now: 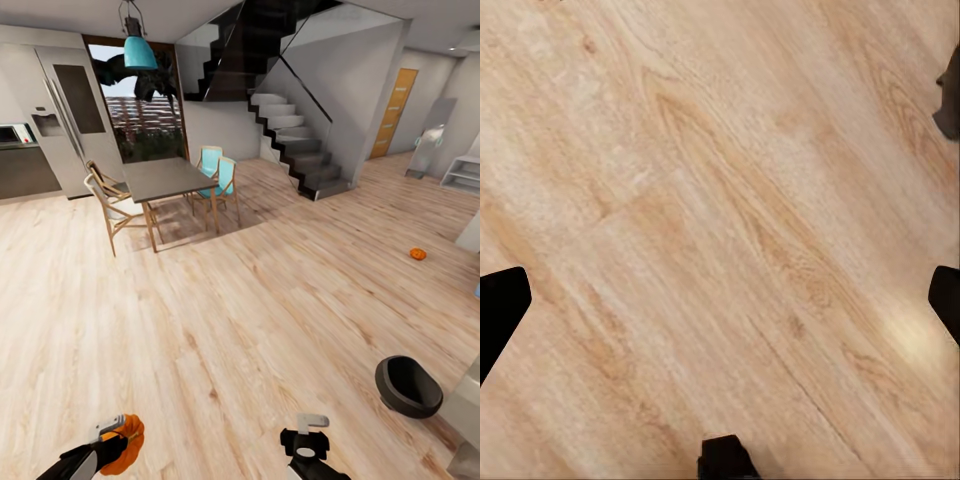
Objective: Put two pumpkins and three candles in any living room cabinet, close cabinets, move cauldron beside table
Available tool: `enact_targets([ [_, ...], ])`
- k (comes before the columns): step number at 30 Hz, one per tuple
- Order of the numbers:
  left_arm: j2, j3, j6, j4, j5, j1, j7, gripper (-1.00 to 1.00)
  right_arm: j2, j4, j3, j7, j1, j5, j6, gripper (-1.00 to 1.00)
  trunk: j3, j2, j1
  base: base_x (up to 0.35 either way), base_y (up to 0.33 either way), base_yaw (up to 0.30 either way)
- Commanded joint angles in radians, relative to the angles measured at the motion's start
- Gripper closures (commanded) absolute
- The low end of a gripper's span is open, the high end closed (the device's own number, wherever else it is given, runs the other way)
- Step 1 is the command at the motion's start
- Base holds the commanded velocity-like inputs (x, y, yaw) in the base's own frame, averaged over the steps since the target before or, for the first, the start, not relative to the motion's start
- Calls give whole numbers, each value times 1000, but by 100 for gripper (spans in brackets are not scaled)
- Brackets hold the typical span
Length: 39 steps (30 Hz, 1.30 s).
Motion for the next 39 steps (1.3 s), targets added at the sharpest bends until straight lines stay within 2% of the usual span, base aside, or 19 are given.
enact_targets([
  [1,0,-2,1,-2,7,0,9,100,0,3,8,-5,-1,-14,-5,-100,-1,-1,1,329,-10,0],
  [11,0,-2,-14,1,11,0,11,100,0,8,11,12,-1,-21,-54,-100,-1,-1,1,331,-2,0],
  [16,0,-2,-43,12,12,0,11,100,-1,6,13,15,-1,-21,-77,-100,-1,-1,1,331,0,0],
  [33,0,-2,-55,27,7,2,10,100,-1,6,13,15,-1,-21,-106,-100,-1,-1,1,332,0,0],
  [39,0,-2,-86,30,10,2,10,100,-1,6,12,14,-1,-21,-109,-100,-1,-1,1,332,0,0],
])
